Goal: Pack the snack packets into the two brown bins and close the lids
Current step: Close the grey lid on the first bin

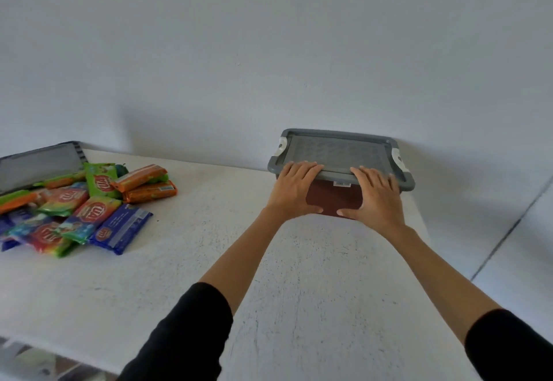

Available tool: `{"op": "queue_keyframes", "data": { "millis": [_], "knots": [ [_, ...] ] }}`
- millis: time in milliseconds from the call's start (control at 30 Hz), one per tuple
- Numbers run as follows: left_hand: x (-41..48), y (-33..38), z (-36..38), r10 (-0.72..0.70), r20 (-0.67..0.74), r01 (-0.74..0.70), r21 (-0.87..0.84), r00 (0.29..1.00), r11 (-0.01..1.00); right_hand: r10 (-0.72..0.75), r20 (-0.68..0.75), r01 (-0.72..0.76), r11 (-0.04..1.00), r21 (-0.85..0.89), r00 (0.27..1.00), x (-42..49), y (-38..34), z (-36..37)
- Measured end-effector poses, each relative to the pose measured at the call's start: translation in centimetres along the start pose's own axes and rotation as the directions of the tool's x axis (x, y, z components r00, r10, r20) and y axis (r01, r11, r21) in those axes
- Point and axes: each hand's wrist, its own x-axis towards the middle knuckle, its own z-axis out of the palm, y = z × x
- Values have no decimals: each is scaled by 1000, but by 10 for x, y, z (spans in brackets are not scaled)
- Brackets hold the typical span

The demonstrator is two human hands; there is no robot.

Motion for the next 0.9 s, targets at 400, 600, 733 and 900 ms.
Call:
{"op": "queue_keyframes", "data": {
  "millis": [400,600,733,900],
  "knots": [
    [-157,-47,-61,-518,-57,506,-147,854,850,-266,73,226,912,342,961,-38,-149,8],
    [-254,-107,-143,-624,-148,615,-105,767,781,-447,150,324,806,496,882,-30,-260,4],
    [-316,-154,-199,-700,-262,708,-77,665,702,-573,69,442,698,563,817,-23,-347,-1],
    [-379,-223,-262,-742,-330,778,-34,584,628,-672,-8,553,601,578,740,-7,-458,0]
  ]
}}
